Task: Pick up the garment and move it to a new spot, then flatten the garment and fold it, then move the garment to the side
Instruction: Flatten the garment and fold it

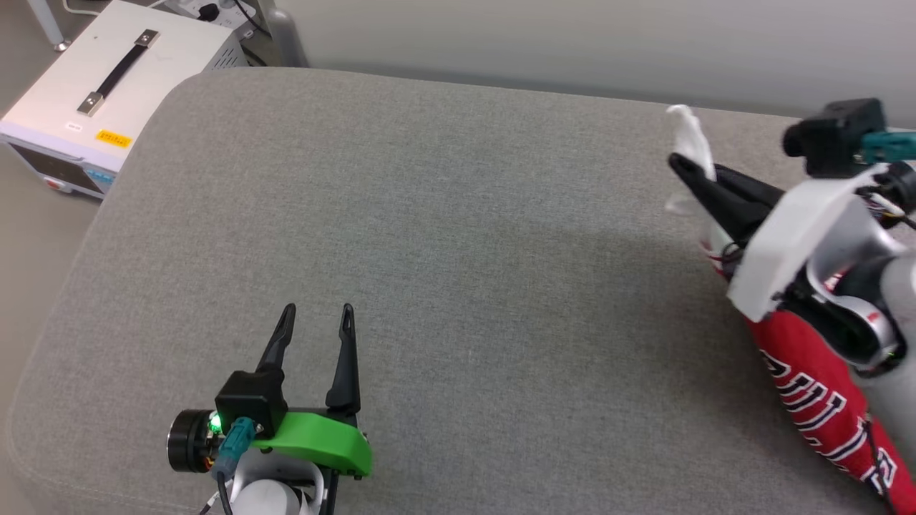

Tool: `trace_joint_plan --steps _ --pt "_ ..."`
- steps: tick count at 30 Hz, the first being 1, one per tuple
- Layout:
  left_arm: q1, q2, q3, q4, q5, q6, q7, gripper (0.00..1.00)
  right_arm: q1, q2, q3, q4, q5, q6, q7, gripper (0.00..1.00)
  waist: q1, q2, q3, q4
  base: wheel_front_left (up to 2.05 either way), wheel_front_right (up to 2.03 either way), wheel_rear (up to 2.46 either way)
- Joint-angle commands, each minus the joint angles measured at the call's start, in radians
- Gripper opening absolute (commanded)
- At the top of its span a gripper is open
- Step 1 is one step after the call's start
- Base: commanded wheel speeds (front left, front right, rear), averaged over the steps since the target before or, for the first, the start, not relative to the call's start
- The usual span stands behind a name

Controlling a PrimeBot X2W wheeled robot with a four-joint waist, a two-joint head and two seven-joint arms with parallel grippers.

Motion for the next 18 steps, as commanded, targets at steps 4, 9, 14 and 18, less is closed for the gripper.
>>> trace_joint_plan --steps 4,9,14,18 --pt "-0.021 -0.003 -0.006 -0.009 -0.005 0.008 -0.006 1.00 -0.130 0.083 0.139 0.092 -0.021 -0.001 0.007 0.00 0.0000 0.0000 0.047 0.033 0.00 0.00 0.00" --pt "-0.044 -0.003 -0.017 -0.010 -0.016 0.013 -0.006 1.00 -0.258 0.181 0.330 0.251 -0.026 -0.001 -0.008 0.00 0.0000 0.0000 0.086 0.054 0.00 0.00 0.00" --pt "-0.068 -0.003 -0.040 -0.010 -0.034 0.023 -0.006 1.00 -0.330 0.260 0.521 0.435 0.003 -0.001 -0.027 0.00 0.0000 0.0000 0.122 0.080 0.00 0.00 0.00" --pt "-0.078 -0.003 -0.048 -0.009 -0.043 0.031 -0.006 1.00 -0.345 0.298 0.635 0.568 0.034 -0.001 -0.043 0.00 0.0000 0.0000 0.140 0.092 0.00 0.00 0.00"
